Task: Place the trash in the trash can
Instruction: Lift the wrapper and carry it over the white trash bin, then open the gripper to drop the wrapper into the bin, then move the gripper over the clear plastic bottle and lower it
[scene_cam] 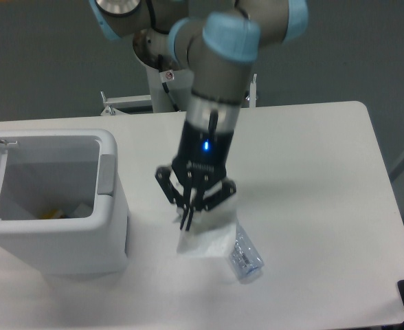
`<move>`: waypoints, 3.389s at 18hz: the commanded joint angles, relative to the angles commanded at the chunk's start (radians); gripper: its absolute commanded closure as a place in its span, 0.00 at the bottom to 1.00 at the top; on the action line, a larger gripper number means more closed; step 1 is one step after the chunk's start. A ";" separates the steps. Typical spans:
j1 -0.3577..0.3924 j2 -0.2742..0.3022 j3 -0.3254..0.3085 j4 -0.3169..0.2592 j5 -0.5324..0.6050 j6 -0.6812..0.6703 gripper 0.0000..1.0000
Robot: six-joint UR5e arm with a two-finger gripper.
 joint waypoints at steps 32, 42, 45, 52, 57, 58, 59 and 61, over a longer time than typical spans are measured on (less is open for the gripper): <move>-0.088 0.045 -0.090 -0.003 0.112 -0.140 0.00; 0.089 -0.239 0.003 -0.023 0.239 -0.123 0.00; 0.086 -0.329 0.014 -0.054 0.302 -0.073 0.00; 0.083 -0.476 0.046 -0.054 0.370 -0.029 0.00; 0.061 -0.534 0.054 -0.037 0.414 -0.004 0.00; 0.052 -0.540 0.052 -0.037 0.417 0.022 0.00; 0.044 -0.547 0.048 -0.037 0.431 0.058 0.00; 0.040 -0.546 0.031 -0.037 0.443 0.066 0.00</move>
